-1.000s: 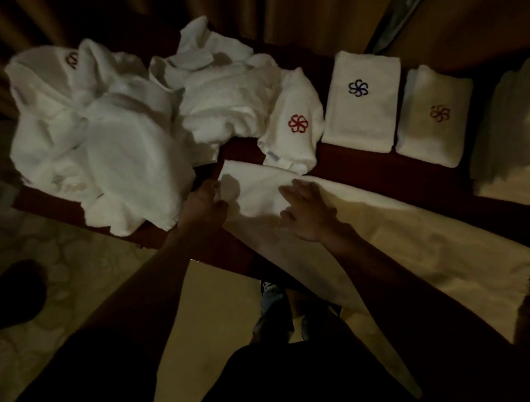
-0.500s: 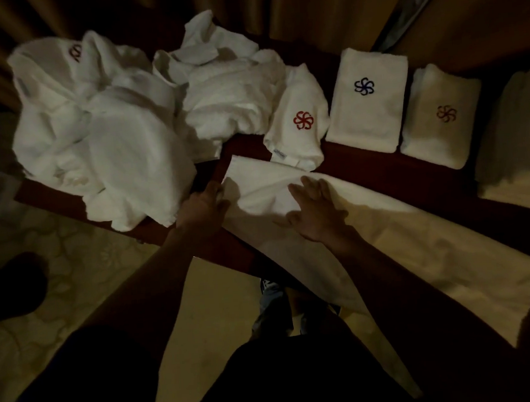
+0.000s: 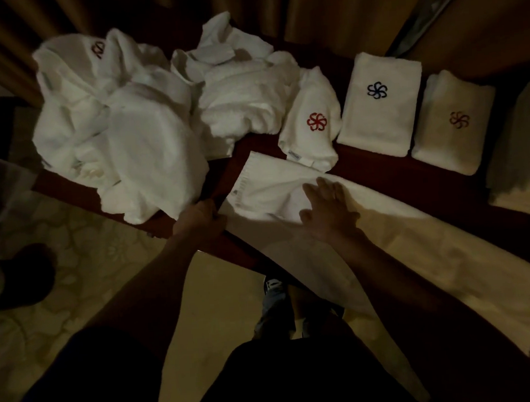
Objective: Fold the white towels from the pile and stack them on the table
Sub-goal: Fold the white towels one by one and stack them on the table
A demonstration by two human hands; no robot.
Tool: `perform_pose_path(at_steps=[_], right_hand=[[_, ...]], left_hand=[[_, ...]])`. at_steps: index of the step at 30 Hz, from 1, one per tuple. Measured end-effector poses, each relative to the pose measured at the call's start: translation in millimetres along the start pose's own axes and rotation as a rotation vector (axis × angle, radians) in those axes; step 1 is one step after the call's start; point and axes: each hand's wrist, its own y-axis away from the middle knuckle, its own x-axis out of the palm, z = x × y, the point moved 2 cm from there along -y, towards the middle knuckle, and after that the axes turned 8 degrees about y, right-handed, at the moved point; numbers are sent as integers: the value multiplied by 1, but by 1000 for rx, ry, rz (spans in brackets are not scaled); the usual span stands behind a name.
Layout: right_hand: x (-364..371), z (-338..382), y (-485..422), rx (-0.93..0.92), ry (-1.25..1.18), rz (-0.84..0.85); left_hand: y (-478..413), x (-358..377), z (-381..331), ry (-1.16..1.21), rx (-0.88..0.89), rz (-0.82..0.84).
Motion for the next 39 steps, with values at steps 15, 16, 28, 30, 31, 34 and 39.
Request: perform_pose_path(at_steps=[15, 16, 28, 30, 31, 34, 39], right_hand=[[-5, -14, 6, 40, 13, -80], [-4, -16, 7, 49, 17, -92], [10, -47, 8, 178, -97, -53], [10, -49, 6, 117, -68, -39], [10, -50, 4, 93, -62, -31], [7, -48, -4, 21, -43, -13], [-7, -52, -12, -77, -32, -2]], left_hand=[[-1, -1, -48, -69, 116, -100], [-6, 2, -55, 1, 205, -127], [-23, 24, -74, -27, 96, -105], [-22, 19, -73, -66, 79, -124], [-20, 17, -72, -81, 72, -129], [-18, 11, -71, -68, 59, -163], [-12, 17, -79, -222, 185, -347]])
